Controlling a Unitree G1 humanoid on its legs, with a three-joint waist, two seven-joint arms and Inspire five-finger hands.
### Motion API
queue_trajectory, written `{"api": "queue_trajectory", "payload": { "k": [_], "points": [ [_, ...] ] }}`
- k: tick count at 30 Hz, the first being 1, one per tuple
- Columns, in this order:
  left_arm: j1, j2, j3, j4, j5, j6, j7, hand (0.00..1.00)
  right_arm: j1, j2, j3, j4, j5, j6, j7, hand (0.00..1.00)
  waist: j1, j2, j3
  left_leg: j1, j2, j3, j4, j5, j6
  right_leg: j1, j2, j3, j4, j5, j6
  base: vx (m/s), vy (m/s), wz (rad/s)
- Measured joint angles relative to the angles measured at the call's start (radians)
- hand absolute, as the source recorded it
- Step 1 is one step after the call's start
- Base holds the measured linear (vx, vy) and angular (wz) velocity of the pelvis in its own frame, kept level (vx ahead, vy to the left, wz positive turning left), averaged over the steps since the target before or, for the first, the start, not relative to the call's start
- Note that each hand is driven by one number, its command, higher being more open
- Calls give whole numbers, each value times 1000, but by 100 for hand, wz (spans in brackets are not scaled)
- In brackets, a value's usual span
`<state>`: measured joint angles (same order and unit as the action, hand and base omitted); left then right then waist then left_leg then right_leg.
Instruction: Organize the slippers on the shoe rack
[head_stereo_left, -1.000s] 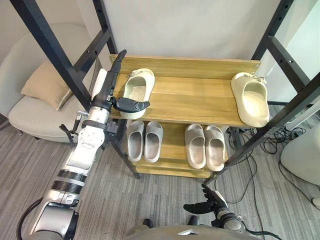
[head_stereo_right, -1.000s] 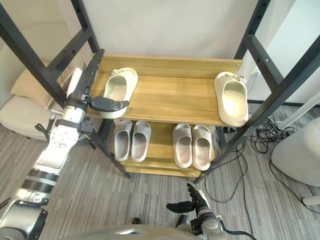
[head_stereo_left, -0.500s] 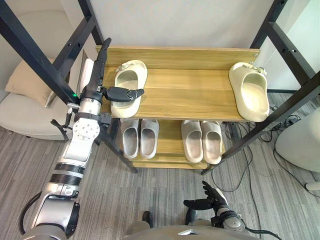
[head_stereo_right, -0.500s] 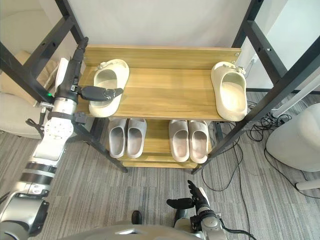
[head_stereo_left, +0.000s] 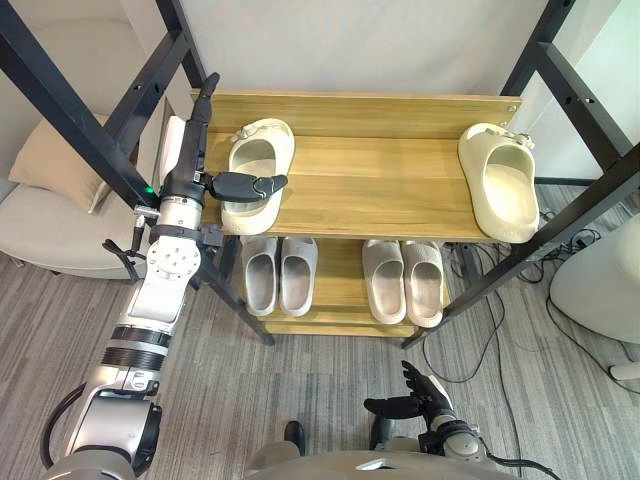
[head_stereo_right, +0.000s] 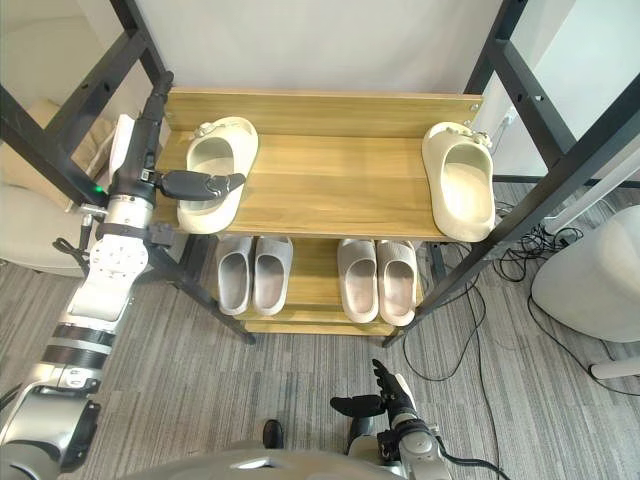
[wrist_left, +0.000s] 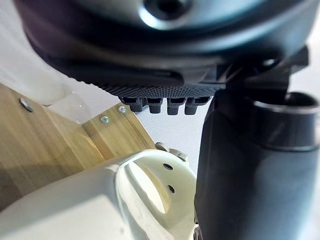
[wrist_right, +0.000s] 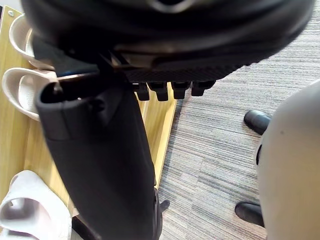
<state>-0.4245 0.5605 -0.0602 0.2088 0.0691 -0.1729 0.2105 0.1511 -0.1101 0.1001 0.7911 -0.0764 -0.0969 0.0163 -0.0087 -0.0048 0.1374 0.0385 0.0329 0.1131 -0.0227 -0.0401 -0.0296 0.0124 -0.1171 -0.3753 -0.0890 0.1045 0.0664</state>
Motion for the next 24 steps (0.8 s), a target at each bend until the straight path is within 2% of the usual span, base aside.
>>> {"api": "queue_trajectory", "payload": {
  "k": [11,17,24],
  "points": [
    [-13,-16,3,-5,-106,1,8,100,-1,-2,12,-7,0,0,2,100,0,0,7,2,0,-5,2,0,1,6,0,-3,0,0,0,0,0,1],
    [-17,-18,4,-14,-235,-1,8,100,0,-6,35,-14,0,1,2,100,0,1,7,0,2,-4,4,0,0,5,0,-1,0,0,-1,0,0,0],
    [-20,-36,24,-23,-255,1,7,100,1,-7,50,-21,0,1,5,100,1,1,7,-3,4,-4,7,0,0,3,2,0,3,0,-1,0,0,0]
  ]
}}
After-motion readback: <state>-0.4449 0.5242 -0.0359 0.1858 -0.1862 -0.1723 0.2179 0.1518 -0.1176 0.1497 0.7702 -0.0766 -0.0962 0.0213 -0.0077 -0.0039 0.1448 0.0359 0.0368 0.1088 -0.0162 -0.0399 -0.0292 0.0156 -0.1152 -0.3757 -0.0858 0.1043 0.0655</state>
